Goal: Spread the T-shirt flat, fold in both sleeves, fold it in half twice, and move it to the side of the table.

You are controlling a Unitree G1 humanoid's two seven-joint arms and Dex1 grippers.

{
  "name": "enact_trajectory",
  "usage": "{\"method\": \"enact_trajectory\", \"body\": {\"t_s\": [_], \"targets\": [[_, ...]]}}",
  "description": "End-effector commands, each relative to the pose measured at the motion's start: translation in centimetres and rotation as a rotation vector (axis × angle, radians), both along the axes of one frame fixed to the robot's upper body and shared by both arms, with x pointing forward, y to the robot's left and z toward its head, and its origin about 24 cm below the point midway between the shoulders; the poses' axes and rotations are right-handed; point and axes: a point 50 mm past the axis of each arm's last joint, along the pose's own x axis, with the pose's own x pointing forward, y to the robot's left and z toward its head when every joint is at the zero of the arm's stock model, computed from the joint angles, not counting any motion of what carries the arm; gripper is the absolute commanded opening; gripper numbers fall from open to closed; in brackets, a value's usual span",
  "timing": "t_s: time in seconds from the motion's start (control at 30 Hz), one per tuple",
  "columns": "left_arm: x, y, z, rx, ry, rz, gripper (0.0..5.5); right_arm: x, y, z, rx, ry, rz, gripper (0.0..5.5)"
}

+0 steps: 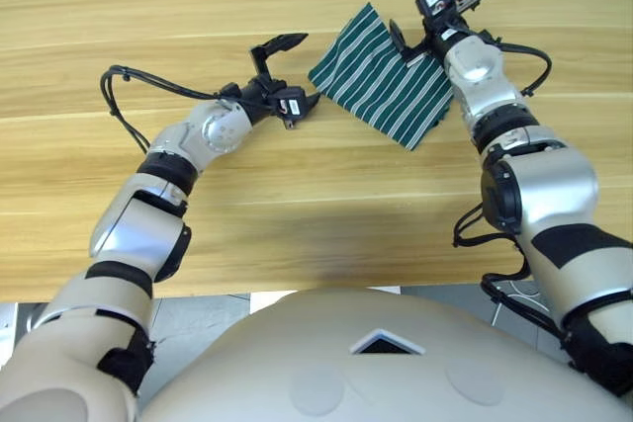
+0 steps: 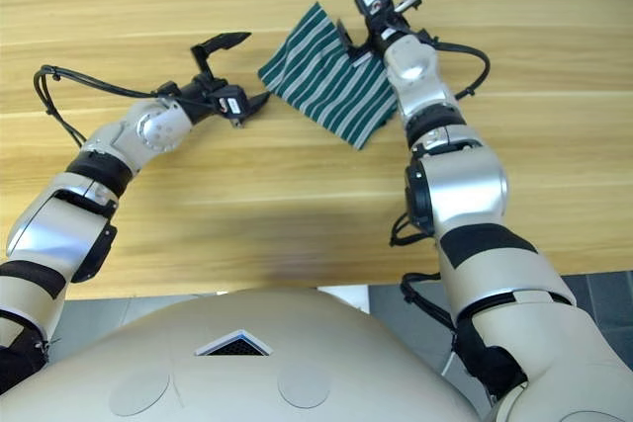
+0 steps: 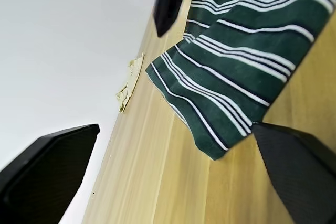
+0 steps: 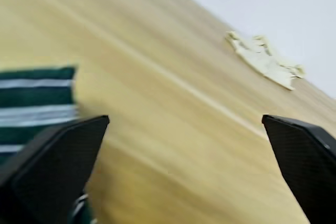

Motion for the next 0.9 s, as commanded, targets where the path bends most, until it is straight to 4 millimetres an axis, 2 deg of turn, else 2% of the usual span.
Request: {"method": "enact_trajectory", "body": {"t_s": [0.03,0.1,0.2,0.33,0.4,0.73,0.83,0.9], "targets": [[-2.2,2.9,-3.7,0.117,0.175,0.08,5.39,1.0,-1.9,2.9,0.074,-0.143,-0.12,5.4],[-1.8,3.1,-3.2,0.085,0.154,0.103,5.39,1.1,-2.1,3.6,0.135,-0.199,-0.114,5.4],[-1.0,2.9,-1.8,-0.02,0.112,0.127,5.39,0.8,-1.3,4.3,0.207,-0.258,0.007,5.4],[0.2,2.5,0.6,-0.212,0.041,0.163,5.39,-0.4,0.8,3.1,0.116,-0.232,0.246,5.4],[0.8,2.2,1.5,-0.275,0.013,0.175,5.39,-0.8,1.2,2.3,0.06,-0.205,0.292,5.4],[2.4,-1.0,4.2,-0.43,-0.08,0.171,5.39,-1.8,-0.1,-1.3,-0.16,-0.066,0.201,5.4],[2.8,-2.2,4.1,-0.434,-0.08,0.184,5.39,-2.1,-0.4,-2.1,-0.19,-0.033,0.18,5.4],[2.9,-2.8,3.3,-0.371,-0.07,0.195,5.39,-2.2,-0.4,-2.4,-0.195,-0.024,0.18,5.4]]}}
